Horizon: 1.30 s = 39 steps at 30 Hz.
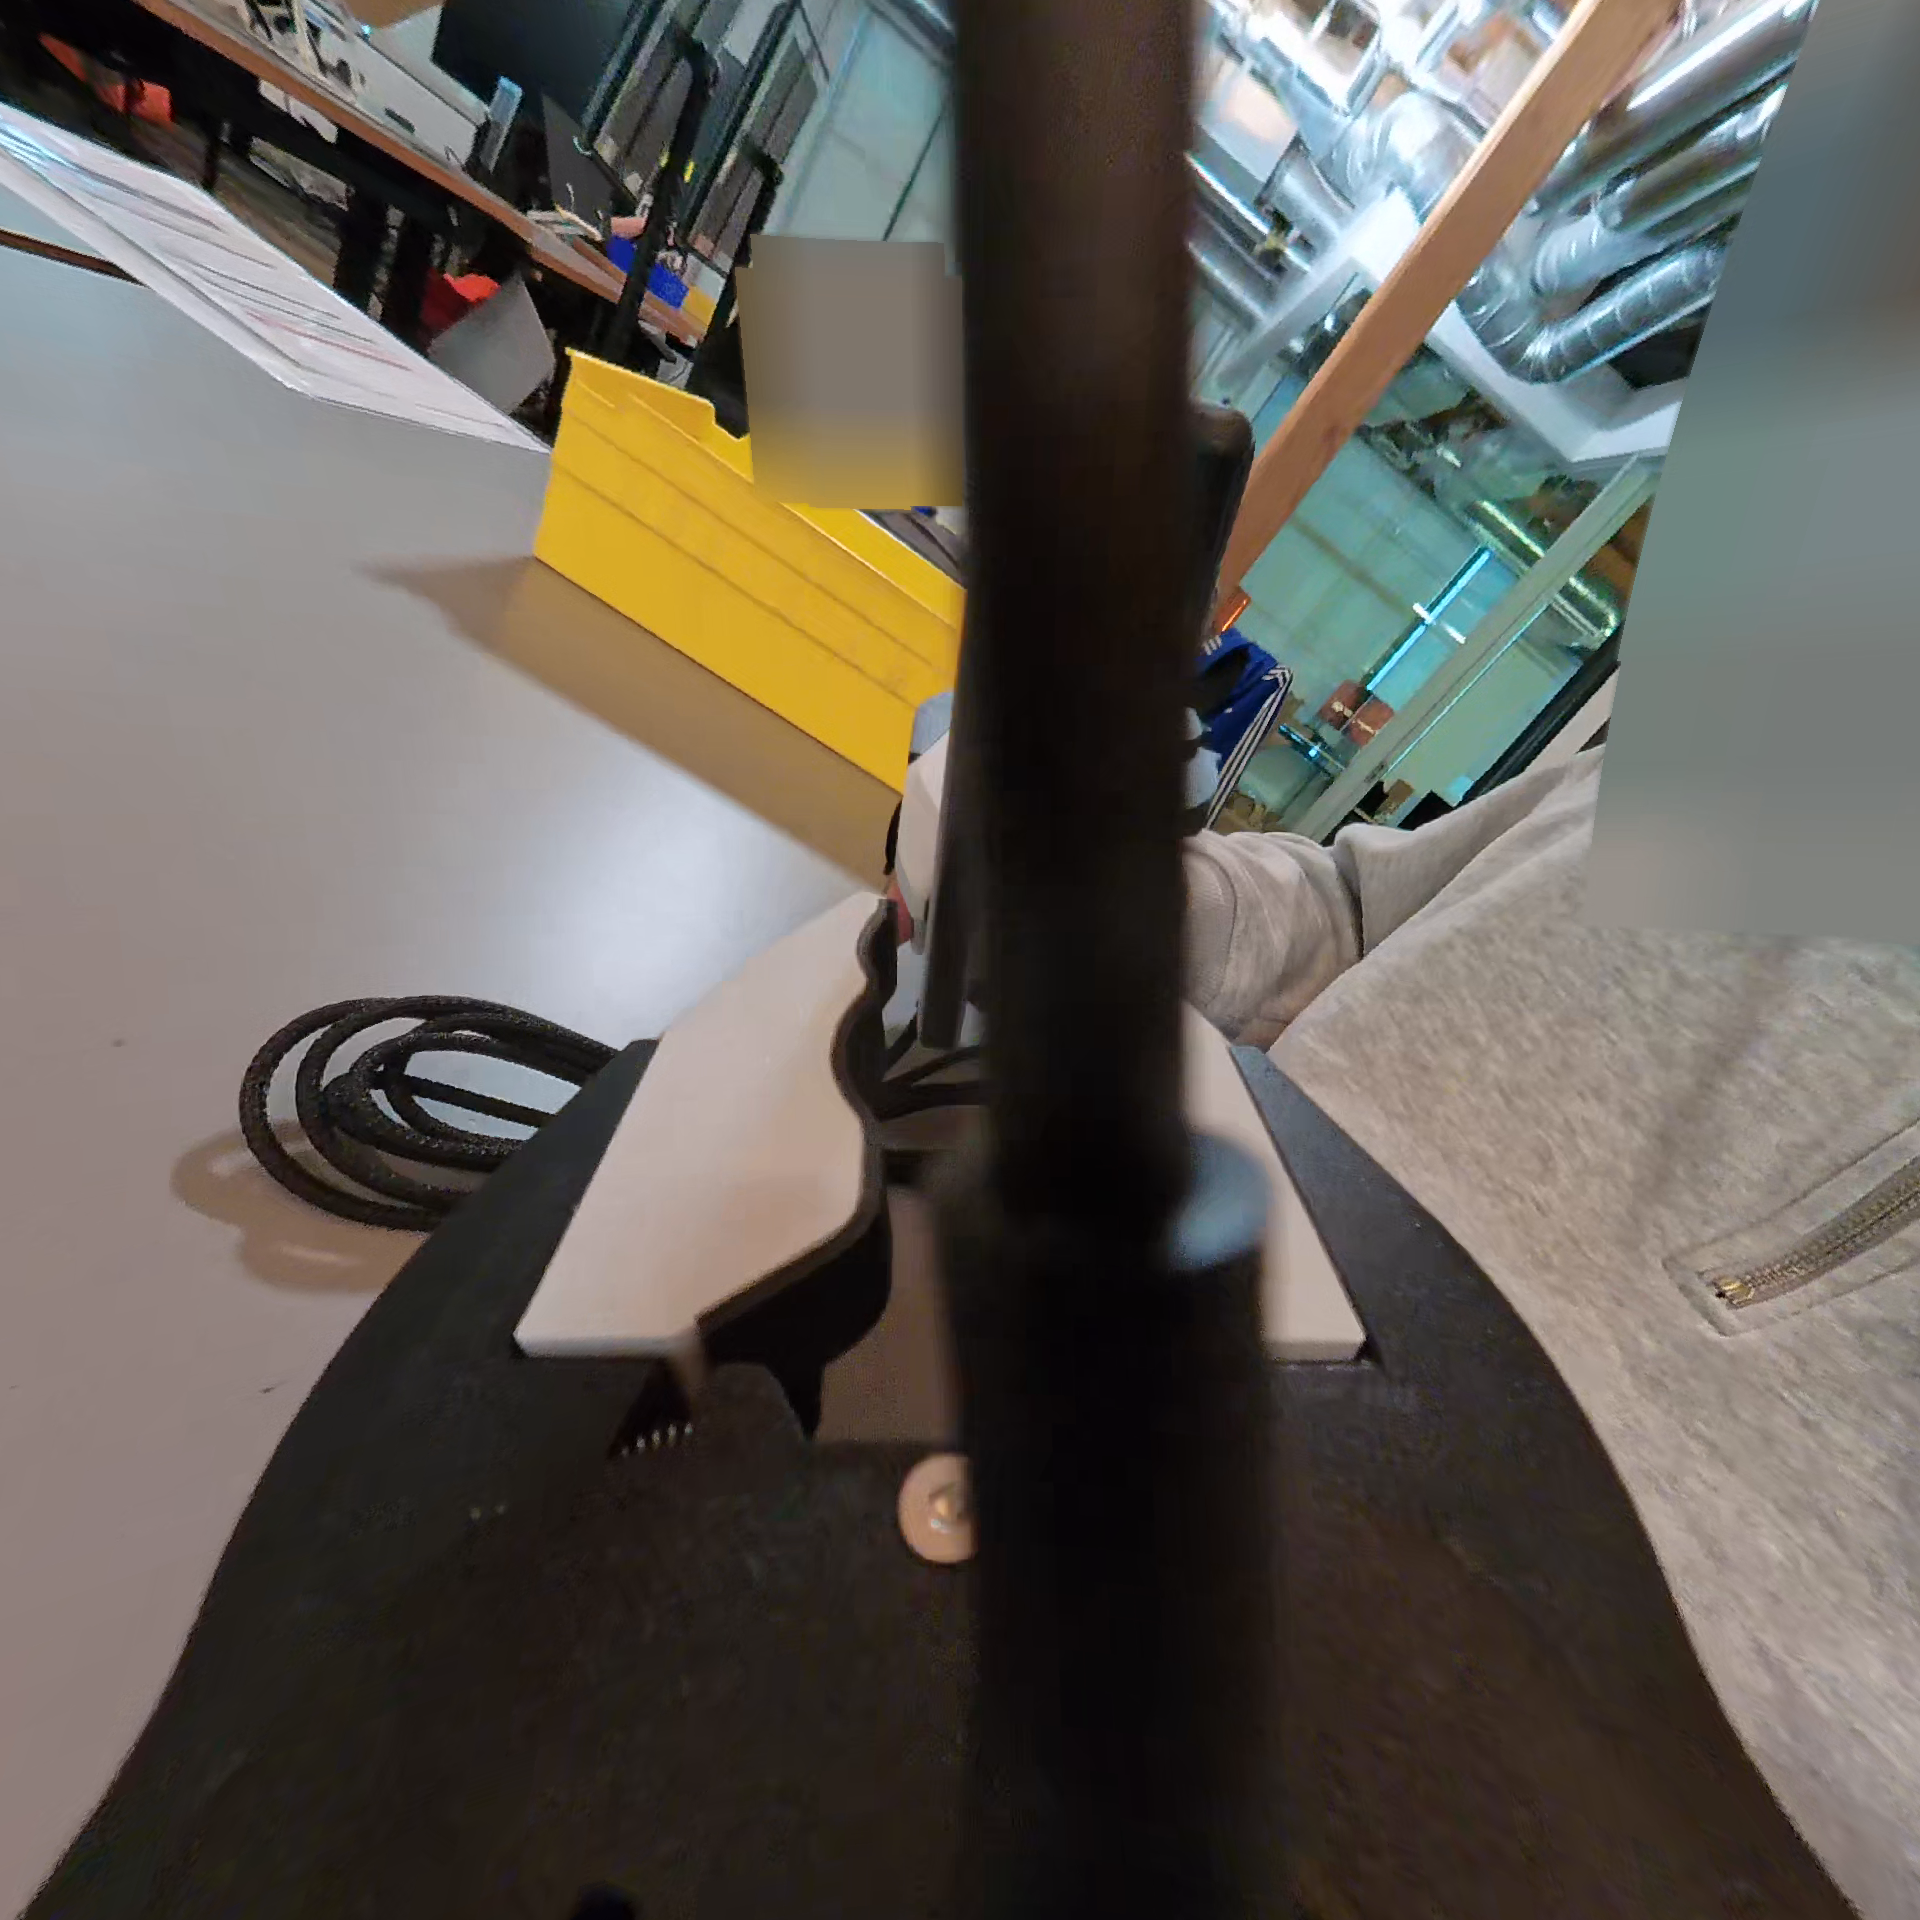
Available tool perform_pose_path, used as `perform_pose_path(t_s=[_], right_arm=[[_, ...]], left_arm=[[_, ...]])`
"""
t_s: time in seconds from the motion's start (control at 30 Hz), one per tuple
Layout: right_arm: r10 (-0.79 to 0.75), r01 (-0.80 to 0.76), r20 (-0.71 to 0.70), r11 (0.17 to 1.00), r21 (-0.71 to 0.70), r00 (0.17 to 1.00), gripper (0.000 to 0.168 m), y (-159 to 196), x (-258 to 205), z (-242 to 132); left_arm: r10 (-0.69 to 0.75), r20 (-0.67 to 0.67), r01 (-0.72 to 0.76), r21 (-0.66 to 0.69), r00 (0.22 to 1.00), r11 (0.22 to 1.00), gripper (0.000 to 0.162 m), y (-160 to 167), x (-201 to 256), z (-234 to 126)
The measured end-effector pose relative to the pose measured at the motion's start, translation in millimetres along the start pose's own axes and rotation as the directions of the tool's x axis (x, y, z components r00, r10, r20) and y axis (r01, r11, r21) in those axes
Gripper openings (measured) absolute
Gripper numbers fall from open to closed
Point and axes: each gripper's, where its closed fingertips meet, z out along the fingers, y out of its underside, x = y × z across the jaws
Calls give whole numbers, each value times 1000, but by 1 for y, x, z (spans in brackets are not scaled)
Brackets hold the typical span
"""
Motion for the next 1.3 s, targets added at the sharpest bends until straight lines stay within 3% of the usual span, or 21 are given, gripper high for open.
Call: perform_pose_path(t_s=[0.17, 0.3, 1.1, 1.3], right_arm=[[-20, 20, 5, 1000, -3, 1000, 8, 1, -3, 1], [-22, 22, 15, 1000, -3, 1000, 8, 1, -5, 2], [-6, 7, 72, 1000, -18, 997, 8, 5, -12, 6], [-12, 13, 75, 1000, -19, 997, 8, 3, -14, 9]], left_arm=[[-2, -16, 2, -16, 1000, 1000, 20, 4, 2, 2], [19, -29, -20, -25, 999, 999, 8, 5, 5, 4], [-42, -101, 39, -30, 994, 999, 10, 6, 11, 5], [34, -70, -36, -39, 997, 999, 9, 4, 10, 1]])
